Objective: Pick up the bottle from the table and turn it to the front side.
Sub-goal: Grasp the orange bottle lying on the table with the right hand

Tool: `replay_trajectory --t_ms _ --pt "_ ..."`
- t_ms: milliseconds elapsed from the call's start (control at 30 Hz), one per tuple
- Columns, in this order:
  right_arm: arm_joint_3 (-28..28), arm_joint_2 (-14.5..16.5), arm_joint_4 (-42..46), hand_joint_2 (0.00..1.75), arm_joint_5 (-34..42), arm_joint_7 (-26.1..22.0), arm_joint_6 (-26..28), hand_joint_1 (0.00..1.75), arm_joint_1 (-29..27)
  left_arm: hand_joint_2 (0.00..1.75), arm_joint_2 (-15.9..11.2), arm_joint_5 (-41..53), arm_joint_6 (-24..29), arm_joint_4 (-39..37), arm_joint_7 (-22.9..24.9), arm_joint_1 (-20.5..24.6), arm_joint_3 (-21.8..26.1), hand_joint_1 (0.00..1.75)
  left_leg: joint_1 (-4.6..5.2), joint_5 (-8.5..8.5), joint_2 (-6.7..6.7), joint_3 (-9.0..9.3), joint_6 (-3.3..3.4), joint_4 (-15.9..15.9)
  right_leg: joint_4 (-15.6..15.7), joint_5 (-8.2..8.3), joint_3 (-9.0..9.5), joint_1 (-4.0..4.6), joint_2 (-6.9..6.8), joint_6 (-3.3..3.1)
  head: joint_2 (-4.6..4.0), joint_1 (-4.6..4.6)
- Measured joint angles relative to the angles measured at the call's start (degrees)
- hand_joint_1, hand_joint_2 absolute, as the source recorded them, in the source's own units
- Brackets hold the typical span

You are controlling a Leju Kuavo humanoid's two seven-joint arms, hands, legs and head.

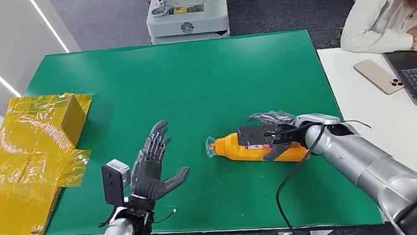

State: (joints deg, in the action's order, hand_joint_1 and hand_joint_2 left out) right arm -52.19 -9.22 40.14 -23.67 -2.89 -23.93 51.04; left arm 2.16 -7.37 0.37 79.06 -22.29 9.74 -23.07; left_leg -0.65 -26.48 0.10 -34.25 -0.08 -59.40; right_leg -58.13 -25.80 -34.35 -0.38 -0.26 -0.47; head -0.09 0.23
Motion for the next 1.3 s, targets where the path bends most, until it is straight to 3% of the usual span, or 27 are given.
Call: replay_trajectory --t_ms 433,500,567,633,1000,1300 --pt "-1.4 -8.5 7.8 1.75 -2.1 4.8 1.9 0.04 -6.7 1.75 0.2 -0.7 -1.9 0.0 1.4 -1.5 1.0 0.0 0.0 -0.01 0.0 0.01 0.01 0.0 0.0 0.0 0.0 0.0 -0.01 0.0 0.01 -0.01" --pt "-1.4 -9.4 8.9 1.75 -3.4 5.5 3.0 0.69 -7.6 1.75 0.3 -0.7 -1.9 0.0 1.4 -1.6 1.1 0.0 -0.01 -0.01 0.01 0.02 0.01 0.0 0.0 0.0 0.01 0.0 0.0 0.0 0.01 -0.01" --pt "-1.5 -10.2 10.0 1.75 -5.2 6.1 4.6 1.49 -8.6 1.75 0.3 -0.7 -1.9 0.0 1.6 -1.6 1.2 0.0 -0.01 -0.01 0.02 0.04 0.01 0.0 0.0 0.0 0.02 0.01 0.01 0.0 0.0 -0.01" --pt "-1.4 -10.8 11.0 1.75 -7.2 6.5 6.2 1.71 -9.5 1.75 0.3 -0.7 -1.9 -0.1 1.7 -1.6 1.4 0.0 -0.01 -0.02 0.06 0.07 0.01 0.0 0.0 0.0 0.04 0.01 0.03 0.0 0.0 0.0" --pt "0.1 -11.3 12.8 1.75 -10.6 5.6 11.5 1.75 -12.7 1.75 0.8 -0.8 -2.2 -1.1 1.4 -1.6 2.2 0.0 -0.01 -0.01 0.1 0.24 0.05 0.0 0.0 0.03 0.23 0.0 0.05 0.02 0.0 0.01" --pt "4.7 -10.7 13.7 1.75 -6.0 1.7 14.7 1.75 -16.4 1.75 1.2 -0.7 -2.4 -1.3 1.2 -1.7 2.2 0.0 -0.02 -0.03 0.12 0.27 0.04 0.0 0.0 0.02 0.24 0.01 0.09 0.02 0.0 0.0"
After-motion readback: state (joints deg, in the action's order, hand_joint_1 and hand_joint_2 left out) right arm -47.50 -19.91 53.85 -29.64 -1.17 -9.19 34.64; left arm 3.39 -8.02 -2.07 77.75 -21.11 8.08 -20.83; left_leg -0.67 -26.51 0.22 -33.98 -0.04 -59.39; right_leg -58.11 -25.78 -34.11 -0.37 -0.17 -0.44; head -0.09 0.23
